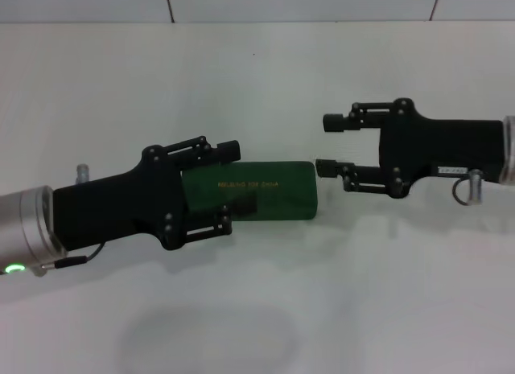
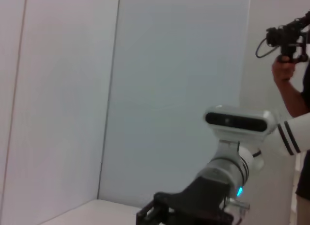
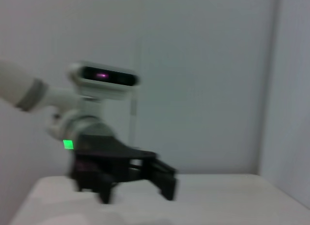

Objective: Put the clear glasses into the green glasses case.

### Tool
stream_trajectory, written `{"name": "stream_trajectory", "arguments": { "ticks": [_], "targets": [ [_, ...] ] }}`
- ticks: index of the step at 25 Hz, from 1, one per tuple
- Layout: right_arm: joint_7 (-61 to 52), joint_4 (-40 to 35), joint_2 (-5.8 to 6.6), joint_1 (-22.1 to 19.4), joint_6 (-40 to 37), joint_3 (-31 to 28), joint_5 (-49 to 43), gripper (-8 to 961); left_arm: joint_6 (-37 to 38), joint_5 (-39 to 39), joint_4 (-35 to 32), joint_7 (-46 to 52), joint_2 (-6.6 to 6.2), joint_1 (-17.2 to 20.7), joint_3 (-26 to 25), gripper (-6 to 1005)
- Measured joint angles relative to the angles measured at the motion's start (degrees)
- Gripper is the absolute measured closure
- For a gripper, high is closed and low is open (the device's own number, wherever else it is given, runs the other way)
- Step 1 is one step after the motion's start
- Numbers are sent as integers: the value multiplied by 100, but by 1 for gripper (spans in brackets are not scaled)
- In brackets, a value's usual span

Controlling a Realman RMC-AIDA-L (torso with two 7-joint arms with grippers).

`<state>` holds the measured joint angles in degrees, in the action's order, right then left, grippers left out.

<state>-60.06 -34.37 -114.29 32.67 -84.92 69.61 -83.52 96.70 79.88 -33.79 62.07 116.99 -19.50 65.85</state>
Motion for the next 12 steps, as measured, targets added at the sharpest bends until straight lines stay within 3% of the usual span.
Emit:
{"name": "stream_trajectory", "arguments": {
  "ticks": [5, 12],
  "targets": [
    [-288, -250, -59, -14, -21, 15, -419, 345, -5, 24, 69, -91, 63, 62, -189, 299],
    [283, -327, -154, -188, -76, 21, -307, 338, -8, 33, 166, -430, 120, 188, -215, 123]
  ]
}}
